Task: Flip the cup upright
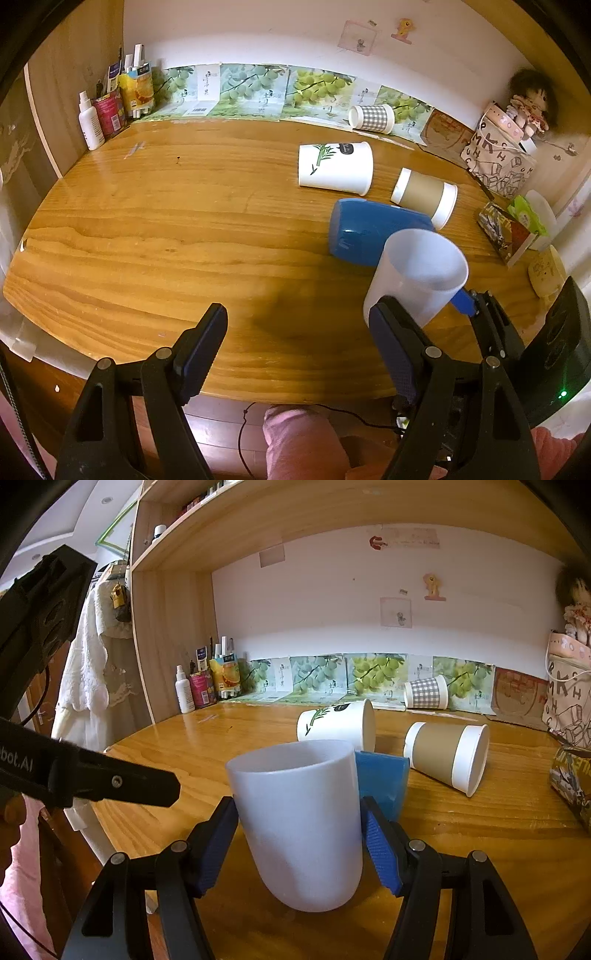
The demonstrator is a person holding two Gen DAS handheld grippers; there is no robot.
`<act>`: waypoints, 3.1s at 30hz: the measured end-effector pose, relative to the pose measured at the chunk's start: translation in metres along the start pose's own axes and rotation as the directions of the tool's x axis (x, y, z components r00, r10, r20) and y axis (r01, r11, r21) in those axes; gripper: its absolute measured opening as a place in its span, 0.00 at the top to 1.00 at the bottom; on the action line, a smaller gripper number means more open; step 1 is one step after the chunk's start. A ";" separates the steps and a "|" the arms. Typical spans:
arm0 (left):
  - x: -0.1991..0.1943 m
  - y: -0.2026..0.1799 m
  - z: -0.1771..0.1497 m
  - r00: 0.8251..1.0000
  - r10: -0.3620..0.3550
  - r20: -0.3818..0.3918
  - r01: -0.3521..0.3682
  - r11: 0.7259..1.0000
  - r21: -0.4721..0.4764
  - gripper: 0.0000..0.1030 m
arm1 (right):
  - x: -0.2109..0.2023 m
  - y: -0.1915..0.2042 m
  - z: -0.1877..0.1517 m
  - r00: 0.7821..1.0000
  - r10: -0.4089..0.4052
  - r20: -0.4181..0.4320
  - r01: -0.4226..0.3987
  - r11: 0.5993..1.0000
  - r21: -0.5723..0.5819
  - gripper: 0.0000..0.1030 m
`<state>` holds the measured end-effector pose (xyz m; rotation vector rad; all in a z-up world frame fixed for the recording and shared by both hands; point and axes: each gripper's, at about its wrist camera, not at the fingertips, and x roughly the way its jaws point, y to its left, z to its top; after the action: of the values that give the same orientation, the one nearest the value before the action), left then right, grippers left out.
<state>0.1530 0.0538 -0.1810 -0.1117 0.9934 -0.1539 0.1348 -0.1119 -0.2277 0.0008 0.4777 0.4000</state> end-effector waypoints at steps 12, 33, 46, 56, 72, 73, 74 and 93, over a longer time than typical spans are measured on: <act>-0.013 -0.020 -0.008 1.000 -0.012 -0.021 0.012 1.000 0.013 0.20 | -0.008 0.003 -0.005 0.997 0.002 -0.072 -0.003 1.000 -0.024 0.32; -0.084 -0.039 -0.056 0.997 0.062 -0.038 -0.065 0.996 -0.060 0.20 | -0.102 0.008 -0.002 0.956 -0.072 -0.283 0.087 0.995 0.040 0.19; -0.158 -0.050 -0.021 0.983 0.110 0.148 -0.111 0.994 -0.006 0.20 | -0.181 0.017 0.086 0.935 -0.215 -0.282 0.258 0.958 0.123 0.15; -0.202 -0.061 -0.012 0.931 0.148 0.334 -0.156 0.988 -0.005 0.07 | -0.234 0.021 0.129 0.949 -0.260 -0.175 0.296 0.929 0.223 0.00; -0.223 -0.066 -0.016 0.863 0.158 0.479 -0.161 0.986 -0.035 0.00 | -0.256 0.040 0.135 0.933 -0.357 -0.034 0.358 0.921 0.154 0.00; -0.223 -0.067 -0.016 0.861 0.157 0.483 -0.163 0.986 -0.030 0.00 | -0.257 0.040 0.135 0.933 -0.359 -0.030 0.360 0.921 0.153 0.00; -0.223 -0.068 -0.017 0.859 0.156 0.487 -0.165 0.986 -0.026 0.00 | -0.257 0.039 0.135 0.932 -0.361 -0.026 0.360 0.920 0.153 0.00; -0.225 -0.079 -0.018 0.842 0.186 0.506 -0.221 0.975 0.011 0.00 | -0.258 0.036 0.134 0.930 -0.367 -0.033 0.367 0.912 0.183 0.00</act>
<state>0.0109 0.0162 0.0081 0.0201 0.4686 0.0396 -0.0281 -0.1626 0.0100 0.0918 0.4996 -0.0167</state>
